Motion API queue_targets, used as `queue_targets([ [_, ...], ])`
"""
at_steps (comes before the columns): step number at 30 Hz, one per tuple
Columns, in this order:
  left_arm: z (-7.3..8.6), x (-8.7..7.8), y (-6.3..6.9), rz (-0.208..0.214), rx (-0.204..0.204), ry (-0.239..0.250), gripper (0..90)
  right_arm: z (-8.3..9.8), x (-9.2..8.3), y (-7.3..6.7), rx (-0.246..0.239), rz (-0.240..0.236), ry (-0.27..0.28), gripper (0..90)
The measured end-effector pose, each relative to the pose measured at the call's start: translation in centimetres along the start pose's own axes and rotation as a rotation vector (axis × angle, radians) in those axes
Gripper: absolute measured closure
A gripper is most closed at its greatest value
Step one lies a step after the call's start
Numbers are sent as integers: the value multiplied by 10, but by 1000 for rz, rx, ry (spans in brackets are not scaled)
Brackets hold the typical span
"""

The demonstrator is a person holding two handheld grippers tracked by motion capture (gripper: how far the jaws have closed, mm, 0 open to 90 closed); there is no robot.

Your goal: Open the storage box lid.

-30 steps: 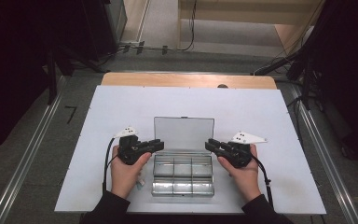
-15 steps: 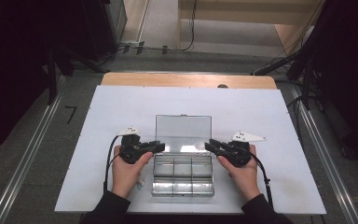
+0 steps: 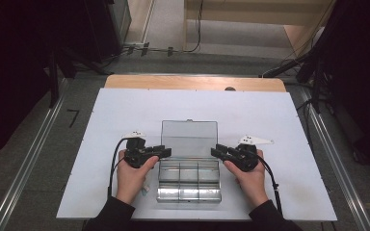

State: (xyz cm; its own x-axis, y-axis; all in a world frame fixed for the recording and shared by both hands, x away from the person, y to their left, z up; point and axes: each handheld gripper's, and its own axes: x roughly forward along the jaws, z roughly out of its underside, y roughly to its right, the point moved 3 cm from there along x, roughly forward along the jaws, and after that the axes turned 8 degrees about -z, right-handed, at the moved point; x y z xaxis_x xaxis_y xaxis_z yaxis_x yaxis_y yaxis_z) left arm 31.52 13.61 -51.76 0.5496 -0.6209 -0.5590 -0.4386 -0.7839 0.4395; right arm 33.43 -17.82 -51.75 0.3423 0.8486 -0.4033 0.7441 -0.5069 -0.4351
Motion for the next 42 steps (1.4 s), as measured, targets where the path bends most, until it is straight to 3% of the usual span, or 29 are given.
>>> queue_targets([
  [8, 1, 3, 0, -15, -1, -37, 469, 2, 2, 2, 23, 21, -16, 556],
  [9, 1, 5, -1, -49, -17, -55, 431, 2, 1, 3, 17, 33, -21, 574],
  [10, 1, 5, -2, -52, -27, -56, 385, 2, 2, 3, 17, 31, -25, 574],
  [23, 1, 4, -2, -35, -22, -47, 358, 3, 1, 3, 16, 25, -25, 565],
  [31, 0, -4, -2, -20, 0, -4, 267, -3, -10, 1, -2, 6, 20, 480],
  [42, 0, -18, 4, 55, 83, 84, 91, -8, -27, -10, -145, 7, 35, 195],
])
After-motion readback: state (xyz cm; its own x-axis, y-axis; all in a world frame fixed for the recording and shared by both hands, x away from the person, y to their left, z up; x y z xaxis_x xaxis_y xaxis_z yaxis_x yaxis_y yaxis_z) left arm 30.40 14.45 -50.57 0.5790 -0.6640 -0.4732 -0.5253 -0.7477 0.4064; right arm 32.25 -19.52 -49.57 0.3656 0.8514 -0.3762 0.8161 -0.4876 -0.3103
